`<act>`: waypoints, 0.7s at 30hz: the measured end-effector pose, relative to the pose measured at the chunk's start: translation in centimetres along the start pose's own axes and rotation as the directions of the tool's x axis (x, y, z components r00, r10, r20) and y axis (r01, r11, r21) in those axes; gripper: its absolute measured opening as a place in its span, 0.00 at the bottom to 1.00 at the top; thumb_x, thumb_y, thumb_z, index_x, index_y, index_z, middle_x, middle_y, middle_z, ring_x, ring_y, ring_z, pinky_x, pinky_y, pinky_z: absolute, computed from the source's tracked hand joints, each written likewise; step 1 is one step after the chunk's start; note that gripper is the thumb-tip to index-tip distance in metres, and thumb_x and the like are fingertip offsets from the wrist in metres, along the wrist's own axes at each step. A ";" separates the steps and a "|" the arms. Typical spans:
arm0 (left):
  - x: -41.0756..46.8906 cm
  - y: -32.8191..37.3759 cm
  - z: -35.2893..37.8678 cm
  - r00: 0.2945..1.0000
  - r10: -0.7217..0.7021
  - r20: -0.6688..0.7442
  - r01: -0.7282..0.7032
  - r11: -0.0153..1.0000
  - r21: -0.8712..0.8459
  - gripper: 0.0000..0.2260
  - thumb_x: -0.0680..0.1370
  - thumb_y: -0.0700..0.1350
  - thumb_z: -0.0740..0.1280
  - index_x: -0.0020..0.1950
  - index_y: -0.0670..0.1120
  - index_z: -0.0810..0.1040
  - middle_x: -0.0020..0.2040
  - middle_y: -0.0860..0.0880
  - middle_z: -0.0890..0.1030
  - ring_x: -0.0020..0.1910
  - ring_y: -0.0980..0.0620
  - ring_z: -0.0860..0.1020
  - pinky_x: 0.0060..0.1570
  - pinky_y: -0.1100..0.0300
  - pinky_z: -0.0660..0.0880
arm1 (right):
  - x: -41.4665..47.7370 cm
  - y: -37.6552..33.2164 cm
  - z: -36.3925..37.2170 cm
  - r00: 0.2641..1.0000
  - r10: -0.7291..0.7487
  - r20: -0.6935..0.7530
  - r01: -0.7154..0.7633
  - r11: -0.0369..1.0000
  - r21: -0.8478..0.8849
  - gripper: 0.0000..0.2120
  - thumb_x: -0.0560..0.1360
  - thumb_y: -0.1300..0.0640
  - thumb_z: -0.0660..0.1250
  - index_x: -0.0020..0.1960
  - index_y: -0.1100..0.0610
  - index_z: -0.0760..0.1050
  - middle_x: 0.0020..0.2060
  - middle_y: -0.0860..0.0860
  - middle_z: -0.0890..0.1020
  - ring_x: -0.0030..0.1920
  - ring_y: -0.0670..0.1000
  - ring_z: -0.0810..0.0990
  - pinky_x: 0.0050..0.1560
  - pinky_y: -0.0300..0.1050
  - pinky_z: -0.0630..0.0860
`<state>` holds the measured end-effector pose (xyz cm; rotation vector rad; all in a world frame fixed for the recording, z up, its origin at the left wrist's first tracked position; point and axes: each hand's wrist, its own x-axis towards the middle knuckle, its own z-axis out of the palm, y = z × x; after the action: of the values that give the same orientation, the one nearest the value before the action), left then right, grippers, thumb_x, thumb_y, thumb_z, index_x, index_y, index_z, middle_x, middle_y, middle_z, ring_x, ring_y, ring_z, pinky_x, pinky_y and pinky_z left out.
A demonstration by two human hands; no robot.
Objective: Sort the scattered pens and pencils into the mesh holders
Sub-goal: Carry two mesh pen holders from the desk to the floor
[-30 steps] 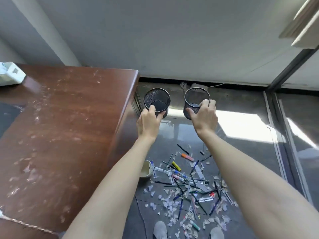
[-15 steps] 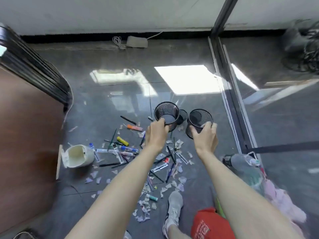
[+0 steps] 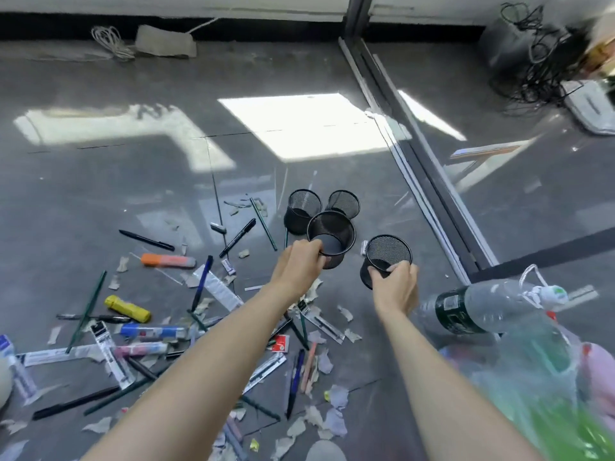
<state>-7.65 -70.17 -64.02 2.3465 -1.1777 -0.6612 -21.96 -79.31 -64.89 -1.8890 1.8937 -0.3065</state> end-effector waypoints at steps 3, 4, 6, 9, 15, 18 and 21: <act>2.6 -0.6 4.0 0.999 0.040 -0.014 -0.040 0.999 0.012 0.08 0.77 0.45 0.60 0.44 0.41 0.74 0.44 0.41 0.80 0.45 0.39 0.77 0.41 0.50 0.74 | 2.8 2.5 2.7 1.000 0.025 -0.009 -0.025 0.999 0.047 0.14 0.71 0.51 0.72 0.47 0.57 0.72 0.54 0.55 0.73 0.53 0.59 0.76 0.47 0.48 0.71; 3.4 -0.8 5.3 0.999 0.045 -0.014 -0.045 0.999 0.009 0.07 0.77 0.45 0.60 0.43 0.42 0.73 0.43 0.40 0.79 0.44 0.38 0.77 0.40 0.50 0.74 | 3.8 3.2 3.3 1.000 0.009 -0.003 -0.009 0.999 0.045 0.14 0.71 0.51 0.72 0.48 0.58 0.72 0.54 0.55 0.73 0.53 0.59 0.76 0.47 0.47 0.70; 4.6 -0.9 7.6 0.998 0.058 -0.010 -0.058 0.998 0.004 0.06 0.76 0.43 0.60 0.39 0.43 0.70 0.42 0.39 0.79 0.43 0.37 0.76 0.39 0.51 0.71 | 5.8 4.5 3.9 1.000 -0.022 0.011 0.022 0.999 0.023 0.14 0.72 0.51 0.71 0.49 0.58 0.72 0.55 0.55 0.73 0.53 0.58 0.76 0.47 0.46 0.70; 6.1 -0.6 10.5 0.997 0.083 -0.007 -0.083 0.996 0.027 0.07 0.75 0.42 0.61 0.37 0.44 0.69 0.43 0.38 0.79 0.45 0.37 0.76 0.37 0.53 0.67 | 8.6 6.0 4.6 0.999 -0.036 0.014 0.036 0.999 0.019 0.13 0.72 0.52 0.70 0.51 0.59 0.73 0.56 0.55 0.73 0.53 0.57 0.76 0.48 0.46 0.70; 7.4 -0.9 14.1 0.992 0.108 -0.060 -0.101 0.989 0.109 0.08 0.78 0.45 0.62 0.44 0.41 0.74 0.43 0.38 0.79 0.45 0.36 0.77 0.39 0.50 0.72 | 8.5 7.3 8.1 0.988 0.152 0.008 -0.152 0.985 0.084 0.11 0.74 0.54 0.70 0.51 0.59 0.75 0.57 0.57 0.73 0.53 0.60 0.77 0.50 0.48 0.71; 8.2 -1.2 14.8 0.992 0.104 -0.072 -0.097 0.991 0.093 0.08 0.77 0.44 0.63 0.43 0.40 0.74 0.41 0.38 0.79 0.44 0.37 0.77 0.39 0.49 0.73 | 8.6 7.8 9.0 0.985 0.172 -0.005 -0.171 0.982 0.077 0.11 0.74 0.55 0.70 0.51 0.59 0.74 0.57 0.56 0.73 0.53 0.60 0.77 0.48 0.48 0.71; 8.7 -1.5 15.4 0.991 0.104 -0.082 -0.096 0.991 0.089 0.08 0.77 0.45 0.63 0.43 0.41 0.74 0.42 0.38 0.79 0.44 0.37 0.77 0.40 0.50 0.72 | 9.4 8.4 9.4 0.982 0.187 0.001 -0.186 0.978 0.093 0.13 0.74 0.54 0.70 0.54 0.61 0.73 0.58 0.57 0.72 0.54 0.60 0.77 0.49 0.49 0.72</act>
<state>-11.22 -79.02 -78.99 2.3422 -1.2984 -0.4785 -24.78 -86.83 -78.44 -1.6387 2.0081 -0.3361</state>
